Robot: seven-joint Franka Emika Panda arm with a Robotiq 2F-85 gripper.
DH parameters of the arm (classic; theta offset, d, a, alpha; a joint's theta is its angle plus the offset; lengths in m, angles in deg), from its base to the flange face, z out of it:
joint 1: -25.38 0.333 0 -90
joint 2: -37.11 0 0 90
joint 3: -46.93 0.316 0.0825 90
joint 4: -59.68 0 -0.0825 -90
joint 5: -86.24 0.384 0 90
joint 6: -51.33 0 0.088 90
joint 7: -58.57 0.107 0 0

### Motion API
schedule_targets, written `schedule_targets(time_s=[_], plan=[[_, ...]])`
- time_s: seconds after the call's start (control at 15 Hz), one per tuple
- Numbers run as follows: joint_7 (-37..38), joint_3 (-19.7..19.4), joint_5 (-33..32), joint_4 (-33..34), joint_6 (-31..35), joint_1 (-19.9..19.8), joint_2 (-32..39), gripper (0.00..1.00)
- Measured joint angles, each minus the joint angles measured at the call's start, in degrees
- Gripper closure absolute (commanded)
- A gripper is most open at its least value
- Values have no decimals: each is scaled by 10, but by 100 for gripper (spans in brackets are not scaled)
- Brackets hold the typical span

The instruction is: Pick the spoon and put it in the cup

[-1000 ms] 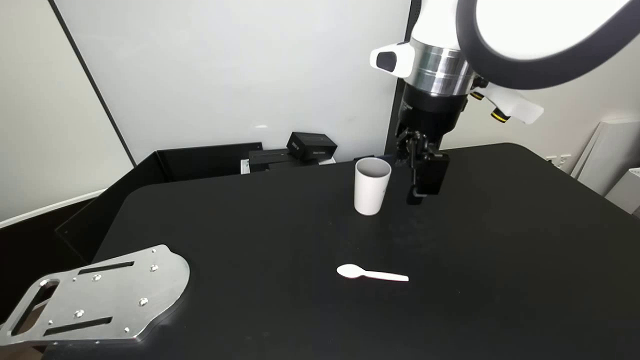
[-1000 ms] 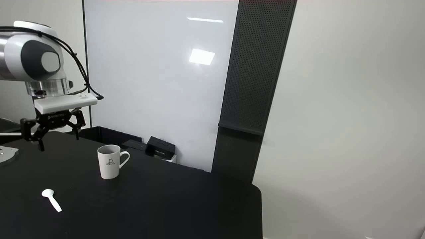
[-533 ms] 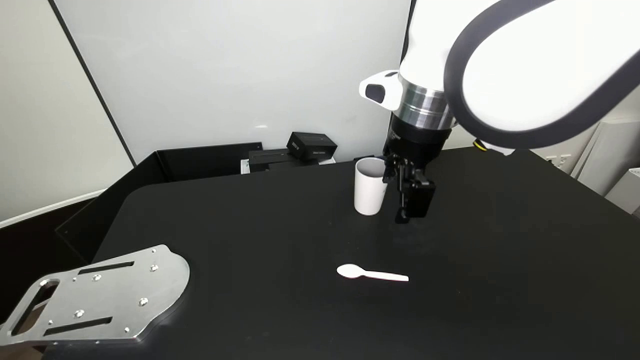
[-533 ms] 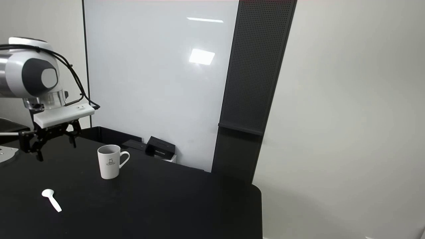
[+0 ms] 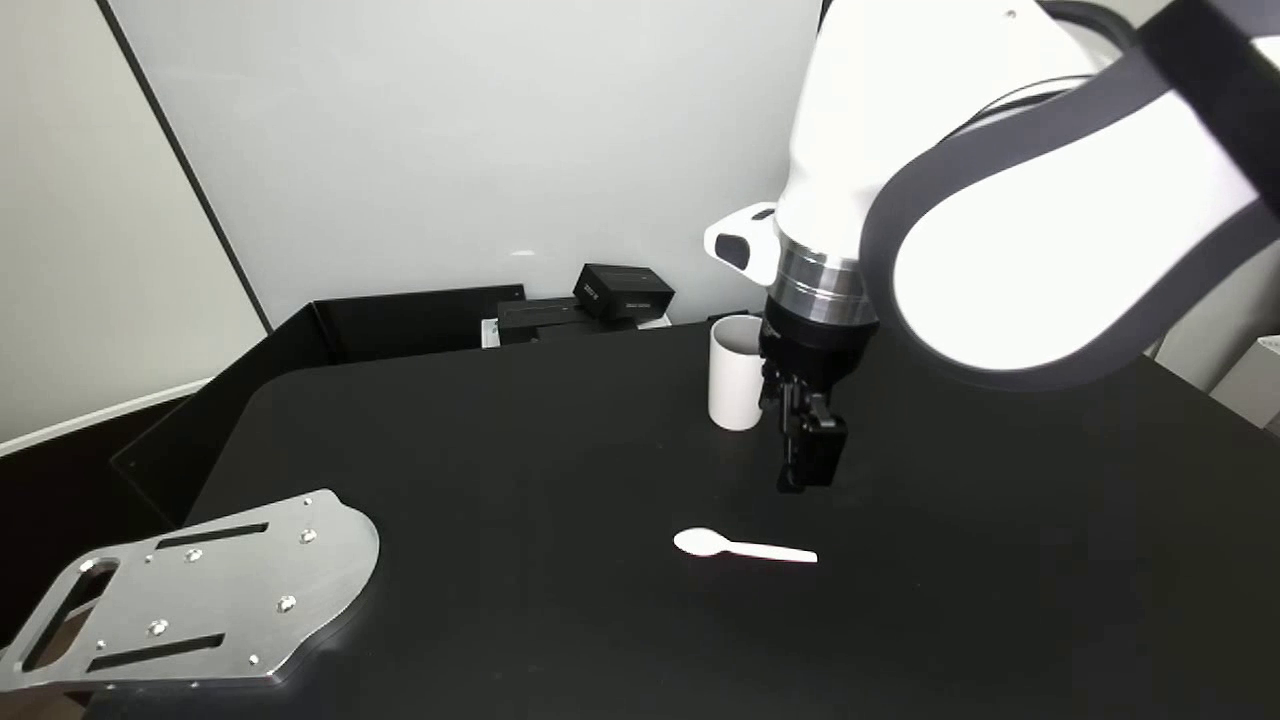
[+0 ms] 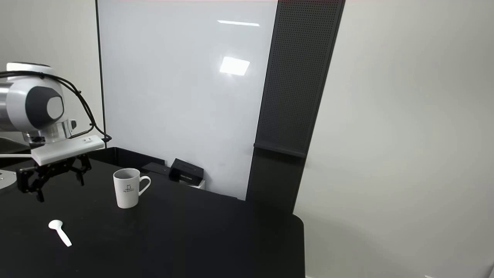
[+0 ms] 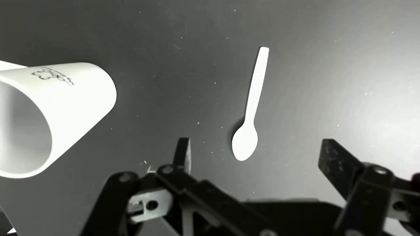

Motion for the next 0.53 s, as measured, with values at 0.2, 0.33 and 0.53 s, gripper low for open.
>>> schedule_targets(time_s=[0.2,0.33,0.53], plan=[[28,-5,-11,13,5,8,20,0],[39,-6,-18,25,24,11,36,0],[41,-6,-19,45,50,11,61,0]])
